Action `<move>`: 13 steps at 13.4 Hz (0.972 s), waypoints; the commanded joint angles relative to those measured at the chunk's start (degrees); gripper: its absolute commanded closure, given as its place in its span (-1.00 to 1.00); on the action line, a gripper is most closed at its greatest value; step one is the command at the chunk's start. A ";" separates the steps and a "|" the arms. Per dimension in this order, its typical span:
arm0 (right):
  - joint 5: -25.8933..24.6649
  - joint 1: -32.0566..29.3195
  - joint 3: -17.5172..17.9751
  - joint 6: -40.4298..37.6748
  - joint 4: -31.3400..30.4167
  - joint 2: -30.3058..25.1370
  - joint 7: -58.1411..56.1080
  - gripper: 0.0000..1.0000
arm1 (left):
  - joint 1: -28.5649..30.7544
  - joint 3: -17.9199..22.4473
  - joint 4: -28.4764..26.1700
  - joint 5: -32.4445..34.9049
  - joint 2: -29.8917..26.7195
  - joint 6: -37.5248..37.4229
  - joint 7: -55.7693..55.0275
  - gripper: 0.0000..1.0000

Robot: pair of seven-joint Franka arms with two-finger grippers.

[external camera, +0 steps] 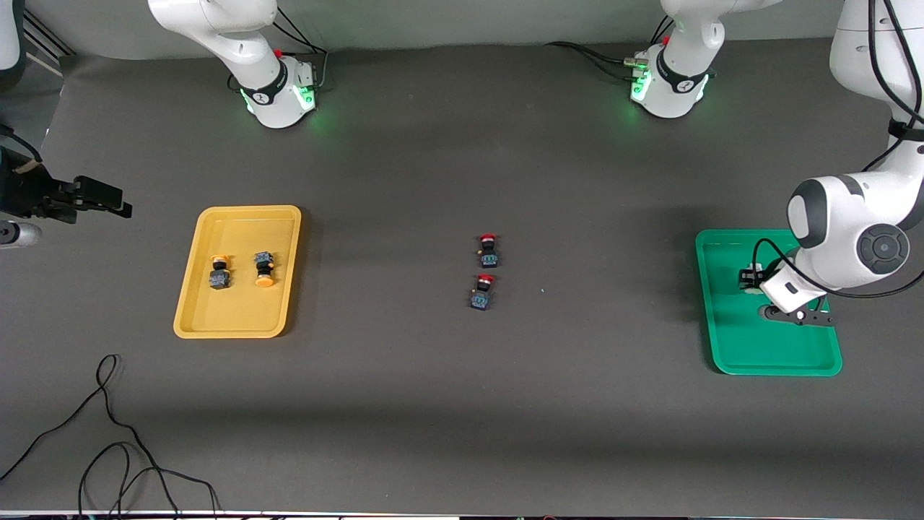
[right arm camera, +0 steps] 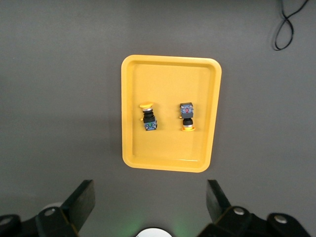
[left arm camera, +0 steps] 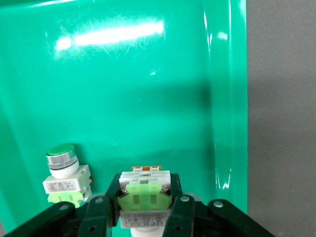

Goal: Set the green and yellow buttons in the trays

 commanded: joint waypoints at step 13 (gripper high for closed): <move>-3.20 -2.68 3.88 0.20 -0.79 -1.92 4.19 -0.99 | 1.15 -0.30 6.38 0.06 -13.11 -21.86 0.64 -1.00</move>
